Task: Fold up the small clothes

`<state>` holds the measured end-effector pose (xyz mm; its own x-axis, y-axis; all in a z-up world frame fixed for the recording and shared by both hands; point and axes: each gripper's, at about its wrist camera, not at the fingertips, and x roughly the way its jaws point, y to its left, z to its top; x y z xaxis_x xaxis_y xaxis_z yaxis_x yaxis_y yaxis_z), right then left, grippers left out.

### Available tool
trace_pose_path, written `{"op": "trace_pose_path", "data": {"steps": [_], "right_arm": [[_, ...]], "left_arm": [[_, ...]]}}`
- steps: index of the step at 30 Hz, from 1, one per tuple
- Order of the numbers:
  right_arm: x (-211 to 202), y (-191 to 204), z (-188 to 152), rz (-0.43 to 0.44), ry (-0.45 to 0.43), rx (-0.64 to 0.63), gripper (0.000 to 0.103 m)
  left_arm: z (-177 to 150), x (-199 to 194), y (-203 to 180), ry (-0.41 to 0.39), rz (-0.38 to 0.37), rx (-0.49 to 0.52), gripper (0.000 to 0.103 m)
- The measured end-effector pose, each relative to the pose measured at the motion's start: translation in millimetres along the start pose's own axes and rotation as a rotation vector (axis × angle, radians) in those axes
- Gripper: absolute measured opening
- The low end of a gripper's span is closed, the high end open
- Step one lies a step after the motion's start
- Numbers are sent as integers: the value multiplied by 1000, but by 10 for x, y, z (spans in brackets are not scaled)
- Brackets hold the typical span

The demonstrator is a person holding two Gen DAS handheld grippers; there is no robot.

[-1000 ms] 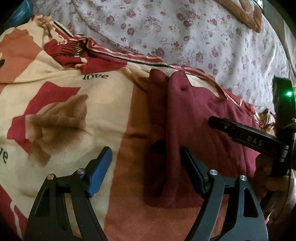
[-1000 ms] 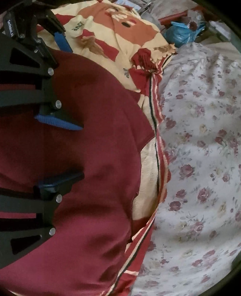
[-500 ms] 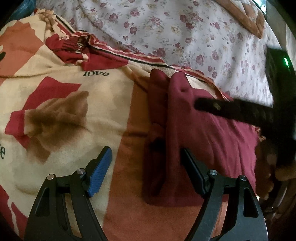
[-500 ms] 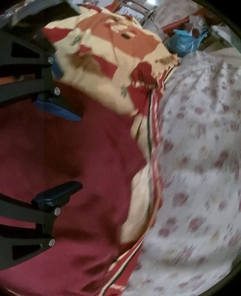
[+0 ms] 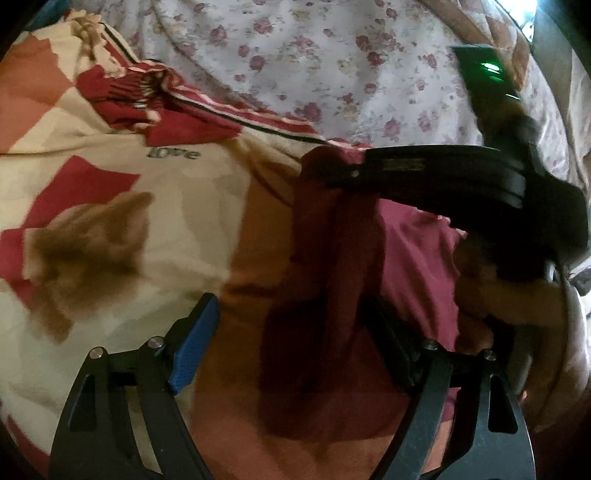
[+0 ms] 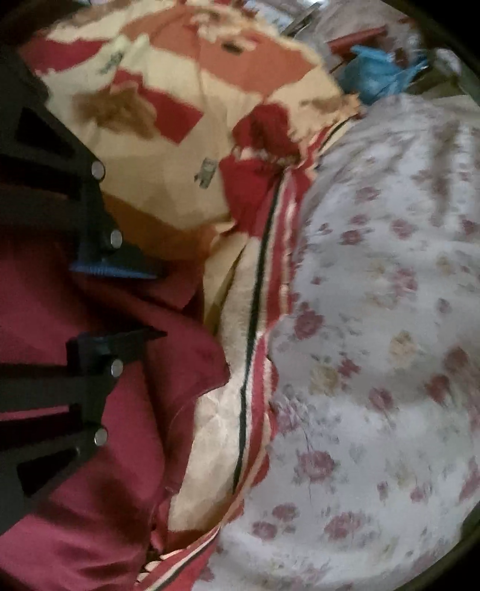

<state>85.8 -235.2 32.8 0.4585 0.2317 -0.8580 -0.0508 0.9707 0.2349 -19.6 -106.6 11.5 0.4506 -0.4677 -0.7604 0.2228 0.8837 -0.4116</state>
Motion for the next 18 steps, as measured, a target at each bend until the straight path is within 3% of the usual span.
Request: {"op": "trace_pose_path", "data": {"steps": [2, 3, 5, 8, 10, 11, 12, 14, 18], "right_arm": [[-128, -87, -22, 29, -30, 21, 17], [-161, -123, -34, 37, -32, 28, 17], [-198, -194, -65, 58, -24, 51, 17], [-283, -235, -71, 68, -22, 68, 17], [-387, -200, -58, 68, -17, 70, 30], [-429, -174, -56, 70, -6, 68, 57], [-449, -158, -52, 74, -3, 66, 75], [-438, -71, -52, 76, 5, 41, 77], [-92, 127, -25, 10, 105, -24, 77]], "left_arm": [[11, 15, -15, -1, -62, -14, 79], [11, 2, -27, -9, -101, -17, 64], [6, -40, -90, -14, -141, 13, 49], [-5, -134, -170, -48, -158, 60, 41], [4, -164, -201, -60, -176, 65, 41], [9, -174, -211, -61, -182, 67, 41], [7, -181, -231, -61, -185, 73, 41], [2, -190, -266, -67, -179, 92, 41], [-27, -197, -326, -73, -160, 132, 41]]}}
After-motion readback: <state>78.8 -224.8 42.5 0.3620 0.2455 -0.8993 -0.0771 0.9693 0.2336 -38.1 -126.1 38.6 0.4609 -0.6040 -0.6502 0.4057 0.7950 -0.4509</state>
